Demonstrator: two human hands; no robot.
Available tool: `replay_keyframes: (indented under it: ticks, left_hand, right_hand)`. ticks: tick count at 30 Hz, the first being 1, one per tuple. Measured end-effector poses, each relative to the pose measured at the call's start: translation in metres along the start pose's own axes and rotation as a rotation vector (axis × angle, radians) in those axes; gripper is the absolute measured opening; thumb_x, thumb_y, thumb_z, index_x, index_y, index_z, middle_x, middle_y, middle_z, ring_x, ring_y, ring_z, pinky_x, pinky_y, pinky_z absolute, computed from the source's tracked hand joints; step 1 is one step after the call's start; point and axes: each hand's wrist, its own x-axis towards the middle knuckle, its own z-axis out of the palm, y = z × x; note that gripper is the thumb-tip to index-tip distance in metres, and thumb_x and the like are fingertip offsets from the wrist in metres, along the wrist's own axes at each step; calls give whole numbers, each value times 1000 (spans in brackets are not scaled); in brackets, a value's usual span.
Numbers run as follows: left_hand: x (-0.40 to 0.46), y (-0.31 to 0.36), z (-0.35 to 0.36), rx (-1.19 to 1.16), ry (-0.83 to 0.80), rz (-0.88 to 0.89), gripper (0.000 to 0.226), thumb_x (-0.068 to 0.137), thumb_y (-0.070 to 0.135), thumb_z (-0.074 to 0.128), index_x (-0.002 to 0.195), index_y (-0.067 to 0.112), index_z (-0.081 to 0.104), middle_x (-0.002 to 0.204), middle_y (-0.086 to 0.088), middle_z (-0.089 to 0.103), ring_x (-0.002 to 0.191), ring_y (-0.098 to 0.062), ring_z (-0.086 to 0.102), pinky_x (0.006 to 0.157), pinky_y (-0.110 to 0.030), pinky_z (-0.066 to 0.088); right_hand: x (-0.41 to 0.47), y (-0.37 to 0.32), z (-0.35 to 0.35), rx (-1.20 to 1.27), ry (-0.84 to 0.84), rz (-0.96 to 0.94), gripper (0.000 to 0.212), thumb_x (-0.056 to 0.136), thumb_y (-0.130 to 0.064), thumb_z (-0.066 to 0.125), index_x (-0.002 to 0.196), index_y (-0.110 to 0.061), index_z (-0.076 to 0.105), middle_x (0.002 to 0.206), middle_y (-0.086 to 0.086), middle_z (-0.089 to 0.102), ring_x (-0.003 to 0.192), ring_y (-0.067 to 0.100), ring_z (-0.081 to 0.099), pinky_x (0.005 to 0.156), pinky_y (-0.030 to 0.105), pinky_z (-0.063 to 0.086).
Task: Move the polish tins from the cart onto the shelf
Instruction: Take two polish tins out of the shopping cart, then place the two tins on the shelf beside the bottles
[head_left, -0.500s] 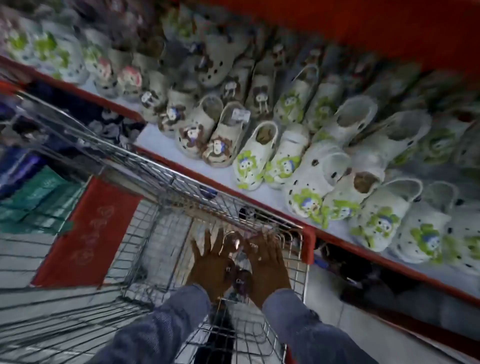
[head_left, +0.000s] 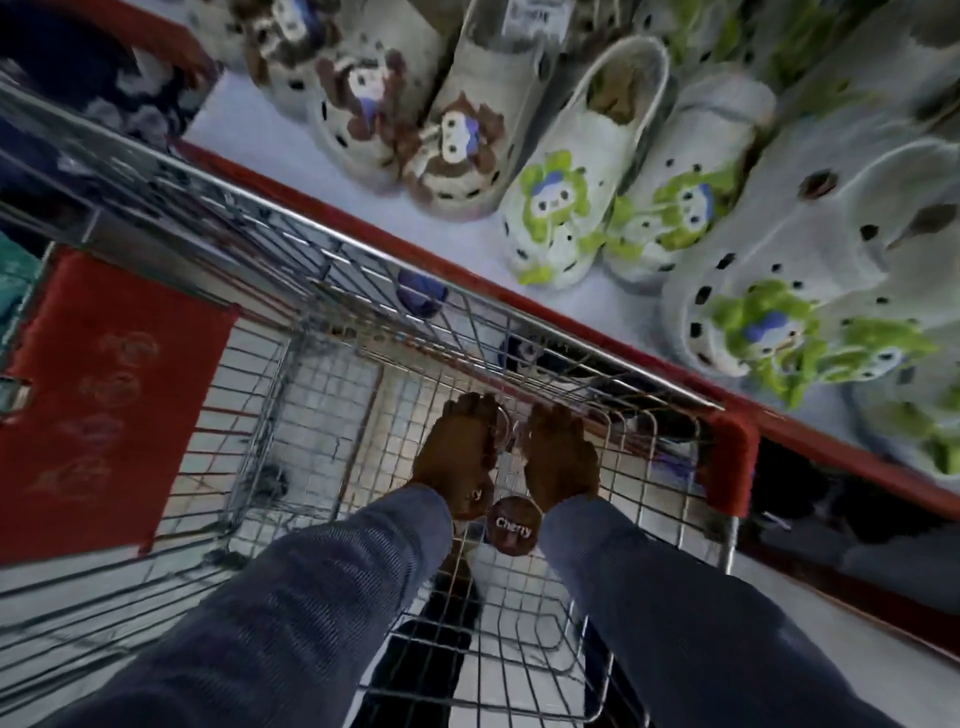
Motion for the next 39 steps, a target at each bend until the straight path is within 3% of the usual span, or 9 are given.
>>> replay_keyframes:
  ticks: [3, 10, 14, 17, 23, 27, 30, 34, 39]
  left_hand:
    - [4, -3, 0, 5, 10, 27, 51, 68, 6, 68, 117, 12, 57, 118, -14, 56, 108, -37, 53, 87, -49, 53]
    - [-44, 30, -62, -107, 162, -31, 71, 63, 26, 75, 130, 9, 54, 125, -15, 60, 116, -38, 53, 100, -41, 49]
    - [-97, 60, -122, -231, 304, -62, 79, 60, 21, 85, 132, 21, 52, 124, -7, 58, 114, -15, 49, 100, -22, 39]
    - [-135, 91, -174, -260, 408, -3, 86, 55, 29, 87, 130, 30, 46, 121, -1, 58, 107, -12, 59, 92, -18, 49]
    - [-198, 185, -282, -252, 630, 191, 89, 57, 32, 91, 127, 30, 37, 113, 9, 60, 94, -3, 64, 72, -2, 44]
    - [-219, 250, -345, -236, 749, 326, 84, 56, 29, 92, 116, 36, 34, 108, 24, 54, 89, 15, 58, 64, -1, 43]
    - [-223, 290, -375, -218, 769, 404, 78, 53, 32, 90, 108, 34, 35, 104, 23, 56, 82, 7, 62, 62, -4, 47]
    - [-212, 338, -397, -179, 784, 479, 73, 51, 37, 85, 106, 33, 36, 102, 11, 62, 88, -8, 64, 73, -35, 59]
    - [-168, 398, -413, -159, 754, 557, 65, 55, 32, 80, 103, 30, 37, 92, 8, 66, 78, -3, 65, 61, -17, 48]
  right_hand:
    - [3, 1, -7, -11, -16, -29, 50, 85, 0, 62, 131, -9, 44, 135, 17, 46, 129, 40, 41, 85, 47, 55]
    - [-49, -5, -93, 191, 22, -106, 54, 74, -18, 74, 124, -12, 53, 127, 10, 55, 120, 35, 52, 95, 40, 49]
    - [-99, 1, -169, 315, 97, -193, 70, 52, -42, 79, 114, -17, 58, 110, 4, 65, 108, 29, 63, 88, 38, 54]
    - [-139, 4, -246, 379, 142, -268, 71, 50, -42, 79, 113, -17, 60, 109, 4, 68, 103, 25, 63, 84, 37, 53]
    - [-221, 13, -393, 440, 286, -391, 78, 40, -55, 73, 112, -26, 65, 106, -3, 70, 100, 16, 65, 86, 35, 55]
    - [-267, 29, -478, 461, 436, -451, 55, 46, -35, 86, 97, -20, 73, 92, -5, 75, 87, 12, 70, 79, 33, 57]
    - [-283, 48, -518, 442, 528, -440, 79, 43, -48, 84, 116, -25, 67, 107, -10, 69, 102, 10, 65, 92, 29, 52]
    - [-283, 80, -554, 487, 637, -351, 83, 53, -40, 88, 128, -25, 57, 123, -4, 62, 110, 15, 60, 86, 26, 53]
    - [-257, 113, -591, 527, 731, -211, 83, 57, -30, 88, 130, -15, 49, 126, 9, 62, 114, 26, 60, 94, 33, 50]
